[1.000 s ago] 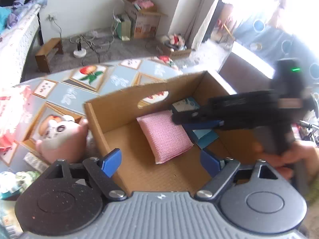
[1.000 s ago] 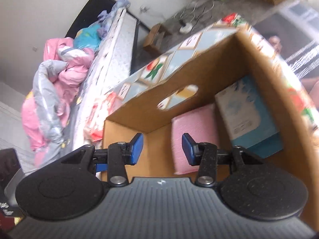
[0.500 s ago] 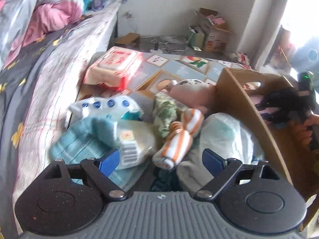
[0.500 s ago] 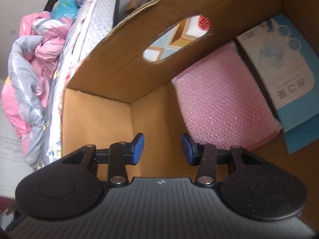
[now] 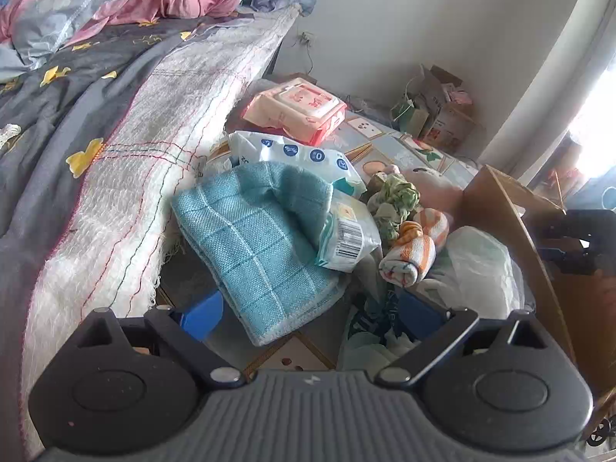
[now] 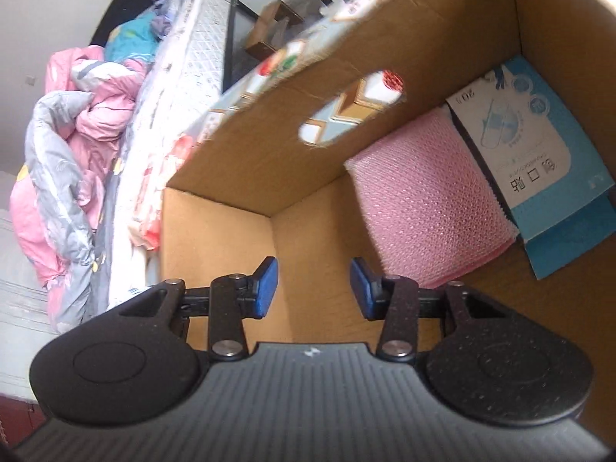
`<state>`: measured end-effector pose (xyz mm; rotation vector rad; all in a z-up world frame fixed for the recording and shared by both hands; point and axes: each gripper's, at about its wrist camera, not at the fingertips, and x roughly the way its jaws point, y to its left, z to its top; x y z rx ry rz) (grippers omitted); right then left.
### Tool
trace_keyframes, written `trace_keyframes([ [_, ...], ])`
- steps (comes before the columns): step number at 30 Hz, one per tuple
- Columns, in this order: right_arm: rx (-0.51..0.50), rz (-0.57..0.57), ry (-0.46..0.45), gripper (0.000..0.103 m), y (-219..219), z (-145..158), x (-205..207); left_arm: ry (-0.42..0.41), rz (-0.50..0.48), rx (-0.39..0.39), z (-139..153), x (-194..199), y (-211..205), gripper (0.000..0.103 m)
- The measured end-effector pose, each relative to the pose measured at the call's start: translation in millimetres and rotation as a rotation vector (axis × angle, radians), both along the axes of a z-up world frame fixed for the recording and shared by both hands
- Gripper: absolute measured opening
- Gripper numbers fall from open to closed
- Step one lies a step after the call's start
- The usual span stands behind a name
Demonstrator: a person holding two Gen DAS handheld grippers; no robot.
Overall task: Organize soft objects
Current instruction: 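Move the open right gripper back over the pile of soft items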
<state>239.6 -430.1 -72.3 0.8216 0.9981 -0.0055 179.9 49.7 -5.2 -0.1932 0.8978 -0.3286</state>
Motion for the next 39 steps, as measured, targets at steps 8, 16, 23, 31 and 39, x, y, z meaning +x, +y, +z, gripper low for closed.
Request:
trace_keyframes([
  [8, -0.082, 0.088, -0.170, 0.044, 41, 77, -50, -0.091, -0.038, 0.024, -1, -14, -3, 0.099],
  [16, -0.118, 0.289, -0.310, 0.045, 140, 100, -78, -0.104, -0.066, 0.153, -20, -18, -17, 0.090],
  [23, -0.223, 0.437, -0.325, 0.045, 232, 91, -68, -0.181, -0.058, 0.198, -11, -13, -20, 0.069],
  [31, -0.419, 0.502, -0.374, 0.045, 272, 87, -57, -0.220, -0.170, 0.132, -8, 7, -40, 0.041],
  [39, -0.389, 0.484, -0.344, 0.043, 278, 64, -51, -0.103, -0.142, 0.064, -29, 43, -40, 0.029],
])
